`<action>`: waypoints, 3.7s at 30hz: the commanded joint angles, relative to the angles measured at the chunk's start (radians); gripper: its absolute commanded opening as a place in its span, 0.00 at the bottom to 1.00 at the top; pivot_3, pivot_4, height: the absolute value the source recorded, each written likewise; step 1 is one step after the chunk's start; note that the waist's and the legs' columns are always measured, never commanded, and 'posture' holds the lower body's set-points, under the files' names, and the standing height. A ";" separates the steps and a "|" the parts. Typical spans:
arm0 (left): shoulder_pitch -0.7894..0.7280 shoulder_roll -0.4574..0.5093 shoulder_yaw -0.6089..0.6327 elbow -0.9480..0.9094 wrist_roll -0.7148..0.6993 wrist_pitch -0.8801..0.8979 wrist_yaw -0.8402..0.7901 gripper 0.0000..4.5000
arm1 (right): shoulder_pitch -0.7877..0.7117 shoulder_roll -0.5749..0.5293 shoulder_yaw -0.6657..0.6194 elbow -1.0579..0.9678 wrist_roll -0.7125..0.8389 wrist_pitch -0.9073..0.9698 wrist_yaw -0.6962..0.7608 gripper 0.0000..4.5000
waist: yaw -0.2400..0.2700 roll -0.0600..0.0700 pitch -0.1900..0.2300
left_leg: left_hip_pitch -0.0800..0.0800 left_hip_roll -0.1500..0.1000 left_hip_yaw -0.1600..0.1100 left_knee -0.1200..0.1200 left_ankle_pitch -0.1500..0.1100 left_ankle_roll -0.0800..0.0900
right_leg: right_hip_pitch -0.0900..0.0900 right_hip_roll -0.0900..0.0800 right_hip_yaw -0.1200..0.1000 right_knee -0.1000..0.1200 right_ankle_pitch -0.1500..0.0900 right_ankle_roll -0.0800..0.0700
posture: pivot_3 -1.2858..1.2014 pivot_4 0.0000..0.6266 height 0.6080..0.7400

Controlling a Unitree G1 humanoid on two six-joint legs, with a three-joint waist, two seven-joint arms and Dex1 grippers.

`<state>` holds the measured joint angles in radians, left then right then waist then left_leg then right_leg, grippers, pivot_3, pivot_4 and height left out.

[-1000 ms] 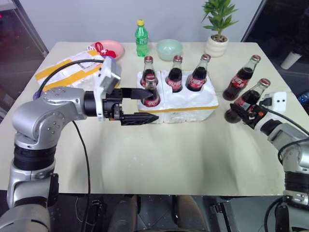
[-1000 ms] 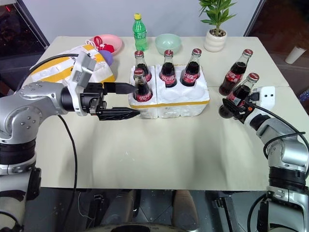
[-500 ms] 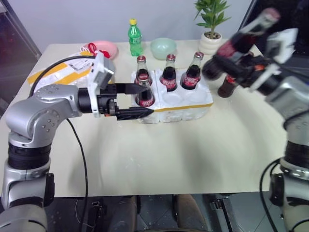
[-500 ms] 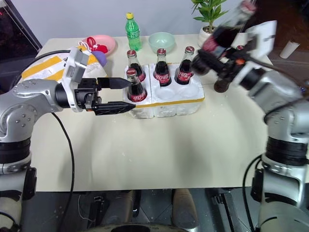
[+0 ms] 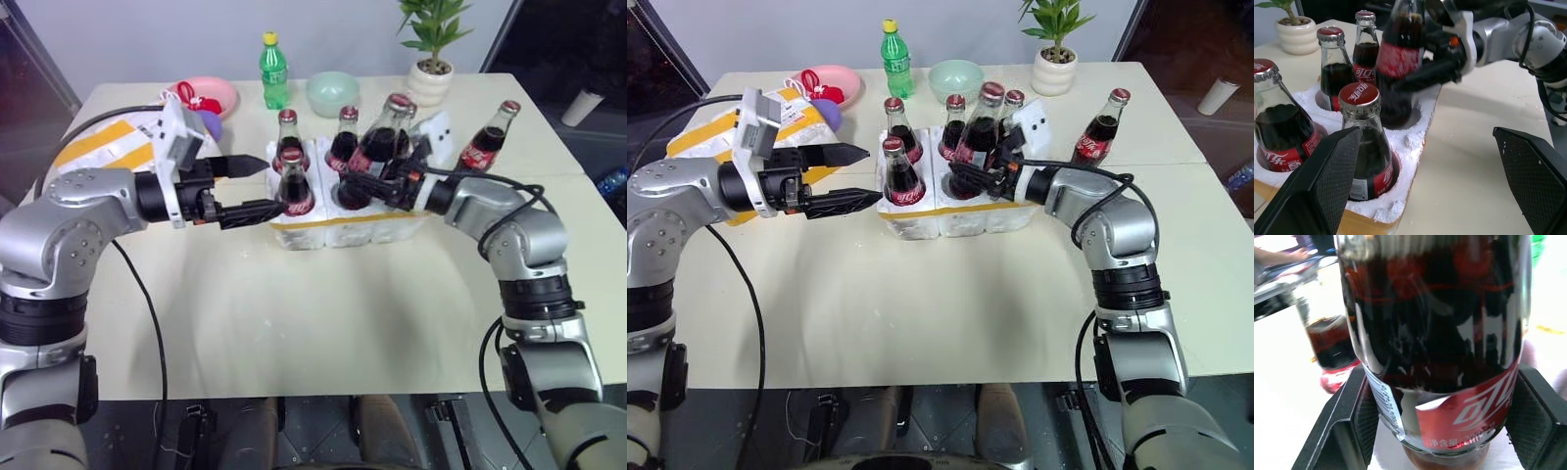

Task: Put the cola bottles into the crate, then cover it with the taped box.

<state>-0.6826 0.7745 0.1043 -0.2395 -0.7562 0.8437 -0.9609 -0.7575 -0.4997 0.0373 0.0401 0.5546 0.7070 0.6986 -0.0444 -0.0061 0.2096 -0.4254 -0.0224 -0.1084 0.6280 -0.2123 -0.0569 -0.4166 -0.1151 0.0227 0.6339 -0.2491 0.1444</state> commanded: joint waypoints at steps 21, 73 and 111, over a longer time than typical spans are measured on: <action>-0.048 -0.077 -0.040 -0.087 -0.087 0.030 -0.019 1.00 | 0.238 -0.091 -0.414 -0.395 0.029 0.229 -0.178 0.99 | 0.028 0.000 0.000 | 0.000 0.000 -0.001 0.001 0.001 -0.001 | 0.001 0.000 0.000 0.001 0.000 0.000 | 0.52 0.24 0.99; -0.063 -0.090 -0.003 -0.083 -0.085 0.027 0.035 1.00 | -0.292 -0.136 -0.390 0.674 -0.184 -0.519 -0.061 0.58 | -0.003 0.005 0.003 | 0.009 0.000 0.002 -0.003 0.001 -0.001 | 0.008 0.001 0.002 -0.002 0.000 0.000 | 0.52 0.24 0.99; -0.063 -0.061 0.006 -0.057 -0.057 -0.002 0.026 1.00 | -0.007 -0.149 -0.048 0.053 -0.154 -0.001 0.031 0.58 | 0.002 0.003 0.002 | 0.004 0.000 0.001 0.000 0.001 -0.001 | 0.004 0.001 0.001 -0.001 0.000 0.000 | 0.52 0.24 0.99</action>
<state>-0.7374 0.7022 0.0924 -0.2764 -0.8099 0.8560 -0.9354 -0.7325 -0.6484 0.0064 0.0874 0.4125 0.7405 0.7331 -0.0429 -0.0029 0.2115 -0.4213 -0.0221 -0.1077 0.6279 -0.2115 -0.0580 -0.4122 -0.1145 0.0239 0.6326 -0.2489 0.1443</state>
